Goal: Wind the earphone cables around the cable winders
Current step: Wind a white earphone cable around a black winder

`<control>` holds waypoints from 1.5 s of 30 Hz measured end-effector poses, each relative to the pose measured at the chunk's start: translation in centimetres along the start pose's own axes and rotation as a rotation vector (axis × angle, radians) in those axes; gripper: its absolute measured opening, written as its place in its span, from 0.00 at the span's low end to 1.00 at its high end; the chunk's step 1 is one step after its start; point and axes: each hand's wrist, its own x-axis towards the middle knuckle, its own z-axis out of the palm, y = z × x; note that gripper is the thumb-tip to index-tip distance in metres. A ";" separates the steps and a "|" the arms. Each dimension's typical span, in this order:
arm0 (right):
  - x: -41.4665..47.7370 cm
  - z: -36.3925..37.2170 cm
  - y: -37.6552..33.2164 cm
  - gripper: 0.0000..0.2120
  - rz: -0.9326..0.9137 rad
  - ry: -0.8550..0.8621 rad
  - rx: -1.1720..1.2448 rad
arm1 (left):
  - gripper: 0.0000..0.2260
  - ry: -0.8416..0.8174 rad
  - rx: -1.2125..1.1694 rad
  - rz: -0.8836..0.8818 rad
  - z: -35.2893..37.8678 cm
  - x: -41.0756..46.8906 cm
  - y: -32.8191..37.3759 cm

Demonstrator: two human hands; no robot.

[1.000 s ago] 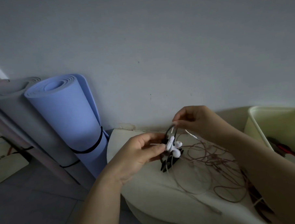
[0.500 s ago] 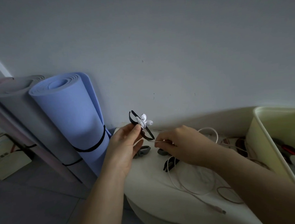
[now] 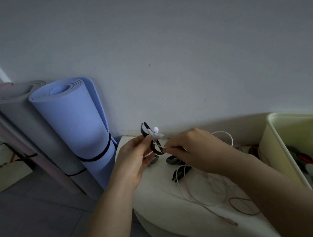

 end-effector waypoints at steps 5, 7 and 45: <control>-0.1 -1.3 0.6 0.09 0.030 0.185 0.074 | 0.06 -0.118 0.370 0.094 0.2 -0.2 -0.8; -0.3 -2.0 1.3 0.06 0.076 0.270 0.041 | 0.07 -0.196 0.435 0.117 0.3 -0.5 -0.7; 0.1 0.5 1.0 0.10 0.094 -0.003 0.130 | 0.05 -0.093 -0.162 0.046 0.2 -0.7 0.6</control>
